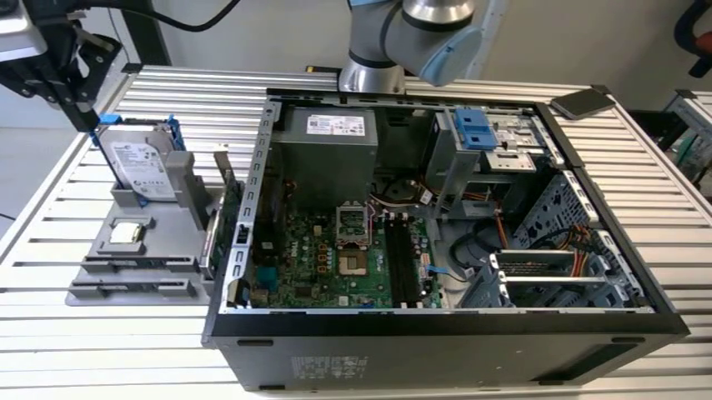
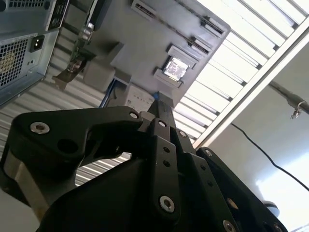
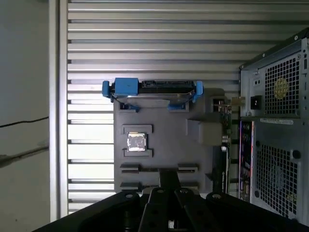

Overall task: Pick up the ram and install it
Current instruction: 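Reach for the ram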

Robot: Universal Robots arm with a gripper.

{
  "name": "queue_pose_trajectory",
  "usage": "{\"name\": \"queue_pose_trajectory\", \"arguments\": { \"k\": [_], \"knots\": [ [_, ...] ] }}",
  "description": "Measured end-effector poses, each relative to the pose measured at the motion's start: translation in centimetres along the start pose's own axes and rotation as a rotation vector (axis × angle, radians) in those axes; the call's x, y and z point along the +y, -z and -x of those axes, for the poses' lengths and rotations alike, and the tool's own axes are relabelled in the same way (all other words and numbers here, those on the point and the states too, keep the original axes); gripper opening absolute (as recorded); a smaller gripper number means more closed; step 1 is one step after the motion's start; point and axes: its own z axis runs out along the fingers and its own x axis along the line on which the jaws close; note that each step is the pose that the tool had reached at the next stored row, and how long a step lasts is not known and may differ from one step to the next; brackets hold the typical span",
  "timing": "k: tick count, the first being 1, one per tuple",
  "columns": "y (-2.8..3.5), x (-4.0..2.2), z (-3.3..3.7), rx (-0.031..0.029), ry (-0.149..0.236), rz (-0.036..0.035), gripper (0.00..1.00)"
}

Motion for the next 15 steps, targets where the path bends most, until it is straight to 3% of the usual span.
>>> {"name": "queue_pose_trajectory", "arguments": {
  "k": [15],
  "knots": [
    [0.17, -3.98, 0.05, 0.0001, 0.000, -0.0001, 0.00]
  ]
}}
